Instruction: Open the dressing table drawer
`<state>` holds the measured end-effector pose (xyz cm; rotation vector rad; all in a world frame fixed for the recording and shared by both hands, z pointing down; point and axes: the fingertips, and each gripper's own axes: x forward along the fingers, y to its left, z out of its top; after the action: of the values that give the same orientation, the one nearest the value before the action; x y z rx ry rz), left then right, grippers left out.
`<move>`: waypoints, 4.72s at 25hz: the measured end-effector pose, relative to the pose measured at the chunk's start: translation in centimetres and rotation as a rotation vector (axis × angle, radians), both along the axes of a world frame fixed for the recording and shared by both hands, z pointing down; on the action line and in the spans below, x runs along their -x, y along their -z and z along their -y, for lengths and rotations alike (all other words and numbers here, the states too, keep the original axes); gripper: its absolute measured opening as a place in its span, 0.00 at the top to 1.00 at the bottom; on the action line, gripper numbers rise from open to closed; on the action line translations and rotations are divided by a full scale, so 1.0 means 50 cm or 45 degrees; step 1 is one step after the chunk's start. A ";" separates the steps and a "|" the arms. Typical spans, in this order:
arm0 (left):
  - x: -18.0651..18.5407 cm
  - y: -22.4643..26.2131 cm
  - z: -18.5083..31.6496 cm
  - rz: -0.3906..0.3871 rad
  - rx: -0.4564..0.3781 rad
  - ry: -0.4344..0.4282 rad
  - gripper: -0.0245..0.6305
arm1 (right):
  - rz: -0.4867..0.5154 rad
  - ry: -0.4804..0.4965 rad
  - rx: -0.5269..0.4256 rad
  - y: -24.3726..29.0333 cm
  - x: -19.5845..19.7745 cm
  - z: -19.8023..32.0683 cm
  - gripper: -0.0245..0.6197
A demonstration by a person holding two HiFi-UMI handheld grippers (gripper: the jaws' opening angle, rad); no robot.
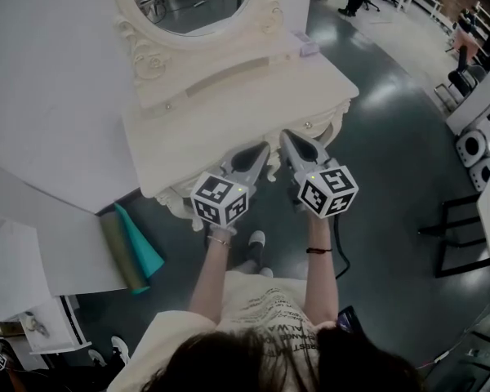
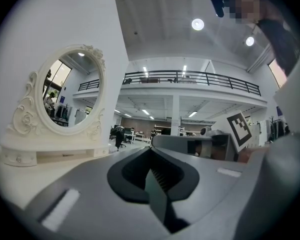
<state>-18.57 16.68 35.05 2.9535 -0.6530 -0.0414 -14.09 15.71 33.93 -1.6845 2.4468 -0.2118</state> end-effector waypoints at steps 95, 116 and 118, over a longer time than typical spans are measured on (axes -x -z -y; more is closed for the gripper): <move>-0.481 -0.160 0.722 0.024 0.283 0.181 0.96 | -0.031 0.170 0.334 -0.192 -0.486 0.736 0.96; -0.476 -0.221 0.839 0.082 0.362 0.091 0.96 | -0.049 0.117 0.429 -0.251 -0.480 0.855 0.96; -0.475 -0.228 0.844 0.084 0.376 0.097 0.96 | -0.041 0.118 0.439 -0.259 -0.481 0.862 0.96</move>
<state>5.19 -25.54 46.45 2.6558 -0.7121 0.1345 9.96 -27.41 46.86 -1.7072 2.6344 -0.6575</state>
